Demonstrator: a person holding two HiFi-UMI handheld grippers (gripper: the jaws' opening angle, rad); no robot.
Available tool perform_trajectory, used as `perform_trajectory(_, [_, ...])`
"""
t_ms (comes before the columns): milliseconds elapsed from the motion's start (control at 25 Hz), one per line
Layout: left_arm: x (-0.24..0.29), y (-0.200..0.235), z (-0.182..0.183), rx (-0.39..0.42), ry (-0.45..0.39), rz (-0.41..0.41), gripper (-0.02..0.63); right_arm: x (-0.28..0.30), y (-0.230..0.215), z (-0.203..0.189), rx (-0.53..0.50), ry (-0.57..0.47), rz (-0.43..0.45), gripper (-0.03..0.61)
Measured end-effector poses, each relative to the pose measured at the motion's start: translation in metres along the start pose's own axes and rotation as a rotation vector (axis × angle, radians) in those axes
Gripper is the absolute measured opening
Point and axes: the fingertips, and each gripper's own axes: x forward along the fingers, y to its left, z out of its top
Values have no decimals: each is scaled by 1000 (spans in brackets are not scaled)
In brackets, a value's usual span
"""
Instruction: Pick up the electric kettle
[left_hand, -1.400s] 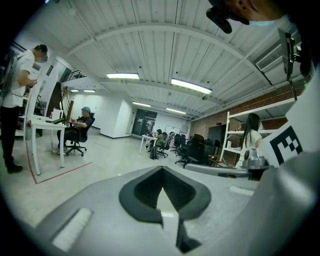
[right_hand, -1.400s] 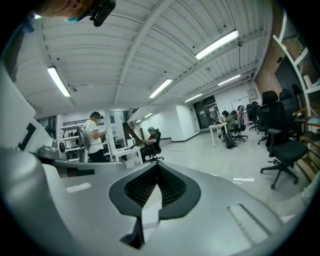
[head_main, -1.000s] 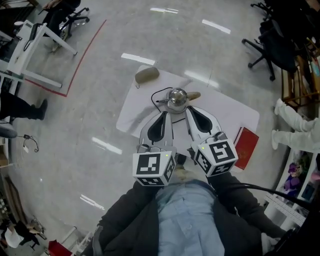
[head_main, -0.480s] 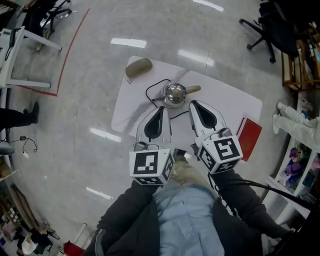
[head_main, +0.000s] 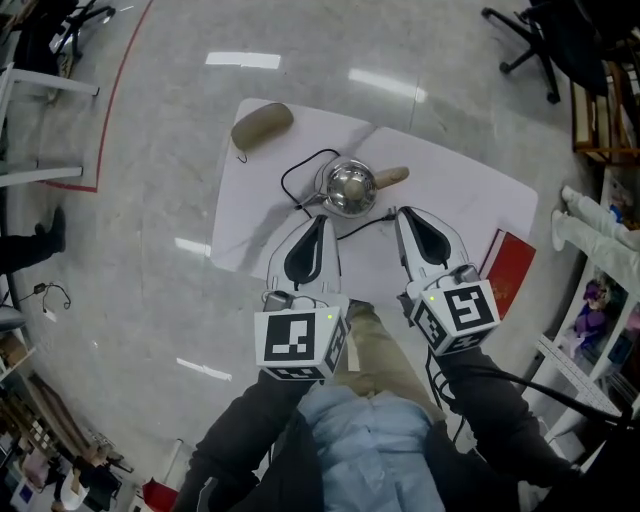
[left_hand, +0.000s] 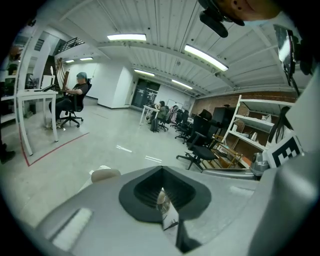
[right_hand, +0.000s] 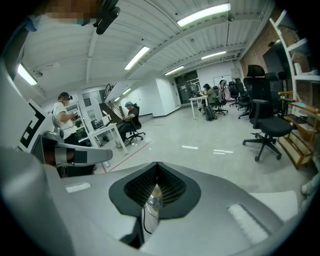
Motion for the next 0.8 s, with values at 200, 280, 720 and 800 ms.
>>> perform_trajectory(200, [21, 13, -35, -15, 40, 3, 0, 17, -22, -29, 12, 9, -23, 28])
perform_trajectory(280, [28, 17, -48, -15, 57, 2, 0, 25, -30, -41, 9, 13, -33, 29])
perform_trajectory(720, [69, 39, -106, -28, 67, 4, 0, 68, -64, -89, 2, 22, -51, 29])
perform_trajectory(800, [74, 42, -113, -29, 63, 4, 0, 72, -68, -97, 6, 26, -53, 29])
